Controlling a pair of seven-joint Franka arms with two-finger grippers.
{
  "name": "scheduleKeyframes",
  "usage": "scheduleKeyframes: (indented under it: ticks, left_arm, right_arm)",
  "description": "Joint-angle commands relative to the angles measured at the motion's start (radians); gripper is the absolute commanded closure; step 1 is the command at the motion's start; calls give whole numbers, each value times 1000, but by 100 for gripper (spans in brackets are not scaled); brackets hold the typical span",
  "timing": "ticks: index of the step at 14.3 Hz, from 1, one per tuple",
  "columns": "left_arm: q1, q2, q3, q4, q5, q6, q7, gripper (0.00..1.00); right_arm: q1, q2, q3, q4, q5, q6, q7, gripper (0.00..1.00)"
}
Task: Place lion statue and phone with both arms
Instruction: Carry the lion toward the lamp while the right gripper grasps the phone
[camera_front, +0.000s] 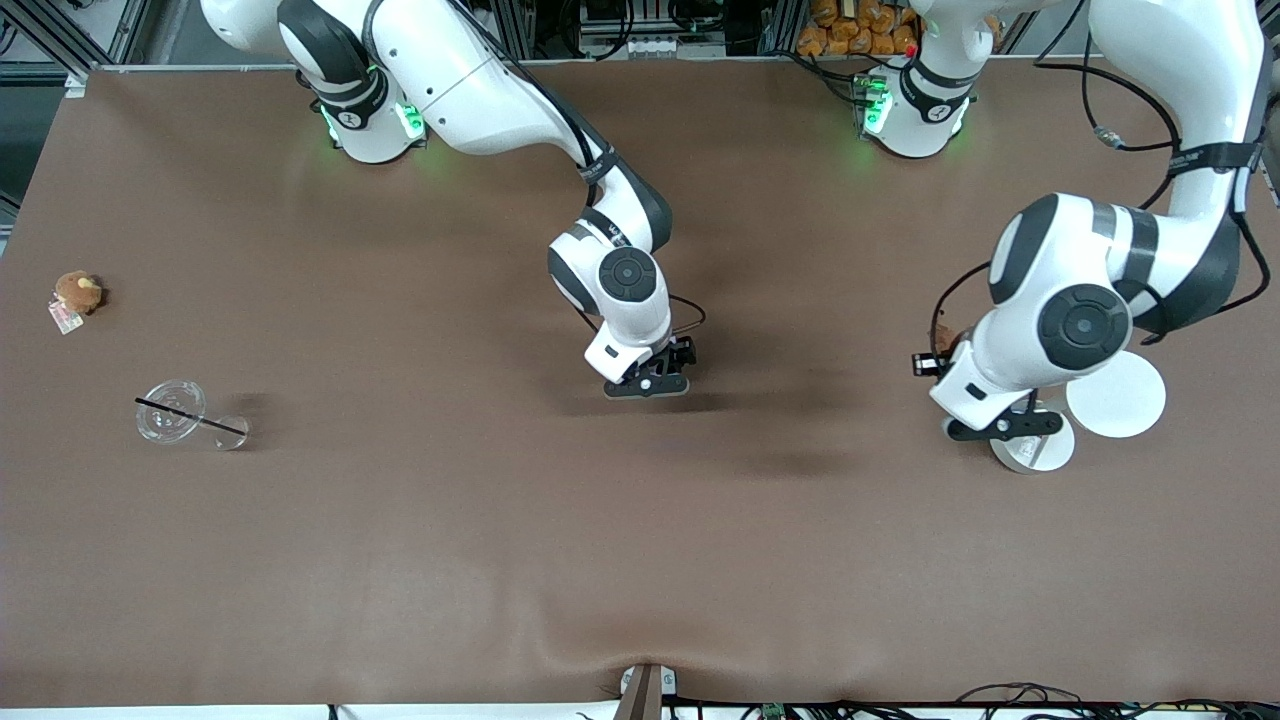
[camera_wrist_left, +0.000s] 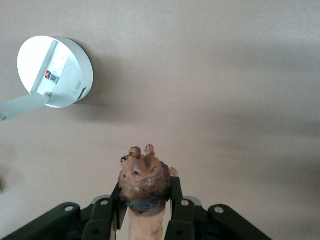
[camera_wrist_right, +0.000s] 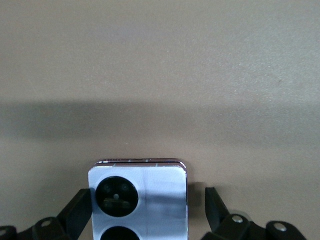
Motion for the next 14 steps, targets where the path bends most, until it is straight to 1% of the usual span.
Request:
scheduleKeyframes:
  ticks: [1,3,6,9,11,14]
  left_arm:
    - [-2,1,-2,-46,132,48,3,100]
    - [36,4,-2,-79,161,108,4,100]
    - [62,19,-2,-131,180,221,6,100]
    - [76,51,-2,-139,183,263,6,100]
    - [105,68,-2,-155,183,317,6,100]
    - [107,85,-1,-164,187,352,6,100]
  right_arm:
    - [16,24,-9,28,-9,2,27,0]
    - [16,27,-8,26,2,0,38,0]
    - [16,27,-8,26,8,-1,70,0]
    - [19,27,-8,25,8,-3,70,0]
    - [23,27,-8,23,5,-3,69,0]
    - [30,27,-8,22,5,-3,69,0]
